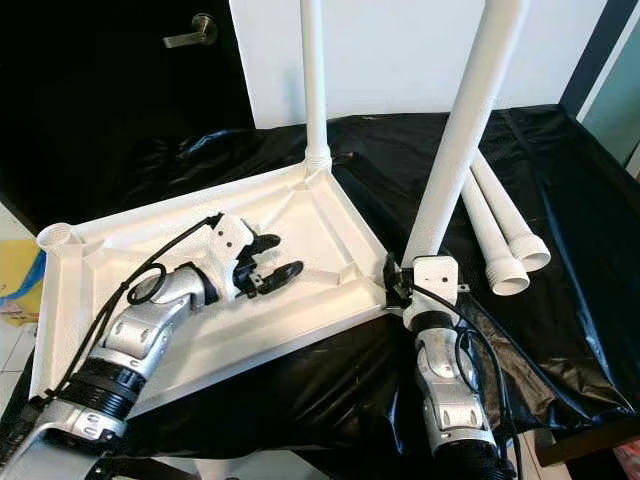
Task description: Building children table
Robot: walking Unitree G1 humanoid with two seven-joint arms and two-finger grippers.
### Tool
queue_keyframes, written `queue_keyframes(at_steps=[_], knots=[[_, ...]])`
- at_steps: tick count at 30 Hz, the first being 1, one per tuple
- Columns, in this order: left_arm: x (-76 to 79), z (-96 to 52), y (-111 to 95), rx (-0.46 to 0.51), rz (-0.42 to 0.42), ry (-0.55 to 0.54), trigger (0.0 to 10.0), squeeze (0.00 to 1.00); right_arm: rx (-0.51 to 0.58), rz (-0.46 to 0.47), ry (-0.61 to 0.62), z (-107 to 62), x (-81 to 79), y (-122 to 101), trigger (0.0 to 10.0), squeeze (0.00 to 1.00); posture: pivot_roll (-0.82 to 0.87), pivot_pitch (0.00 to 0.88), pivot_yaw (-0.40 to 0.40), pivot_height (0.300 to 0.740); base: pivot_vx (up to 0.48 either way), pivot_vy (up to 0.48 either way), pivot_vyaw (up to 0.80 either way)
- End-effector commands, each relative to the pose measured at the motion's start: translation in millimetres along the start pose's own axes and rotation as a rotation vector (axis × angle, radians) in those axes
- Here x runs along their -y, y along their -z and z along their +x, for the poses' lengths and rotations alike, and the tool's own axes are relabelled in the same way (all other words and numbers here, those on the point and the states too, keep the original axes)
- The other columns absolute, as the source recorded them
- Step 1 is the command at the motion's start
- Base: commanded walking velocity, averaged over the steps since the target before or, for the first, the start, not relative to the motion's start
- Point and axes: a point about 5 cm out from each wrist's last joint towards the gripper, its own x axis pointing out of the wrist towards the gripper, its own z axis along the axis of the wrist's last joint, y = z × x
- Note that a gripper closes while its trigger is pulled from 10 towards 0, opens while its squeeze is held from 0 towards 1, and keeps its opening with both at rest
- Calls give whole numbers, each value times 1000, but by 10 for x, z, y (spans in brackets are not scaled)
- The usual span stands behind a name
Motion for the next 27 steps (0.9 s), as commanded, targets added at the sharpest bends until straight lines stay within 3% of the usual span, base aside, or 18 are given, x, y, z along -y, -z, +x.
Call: queue_keyframes(at_steps=[1,12,17,18,19,20,21,22,23,26,27], knots=[[-28,-27,78,-48,-1,-42,10000,0,20,13,-13,-24,6,-30,10000,0,-140,13,55,740,0,0,0],[-155,-343,428,-260,-48,-147,10000,0,73,29,-38,-111,67,-161,10000,0,-132,89,66,740,0,0,0],[-149,-355,497,-306,-77,-179,10000,0,72,28,-33,-163,75,-172,10000,0,-134,99,68,740,0,0,0],[-168,-311,509,-325,-102,-214,8157,0,73,29,-36,-190,65,-182,10000,0,-137,114,69,740,0,0,0],[-168,-311,509,-325,-102,-214,8157,0,73,29,-36,-190,65,-182,10000,0,-137,114,69,740,0,0,0],[-180,-281,500,-328,-119,-228,7098,0,73,30,-38,-201,61,-191,10000,0,-138,116,71,740,0,0,0],[-209,-220,458,-322,-143,-249,3765,0,80,29,-43,-217,54,-211,10000,0,-139,120,72,740,0,0,0],[-209,-220,458,-322,-143,-249,3765,0,80,29,-43,-217,54,-211,10000,0,-139,120,72,740,0,0,0],[-234,-185,427,-316,-155,-264,3137,0,88,29,-48,-229,50,-224,10000,0,-140,121,73,740,0,0,0],[-252,-164,410,-316,-166,-276,3137,0,92,29,-52,-237,49,-234,10000,0,-140,122,73,740,0,0,0],[-291,-149,395,-314,-176,-302,0,0,93,37,-58,-262,39,-236,10000,0,-142,126,76,740,0,0,0]])
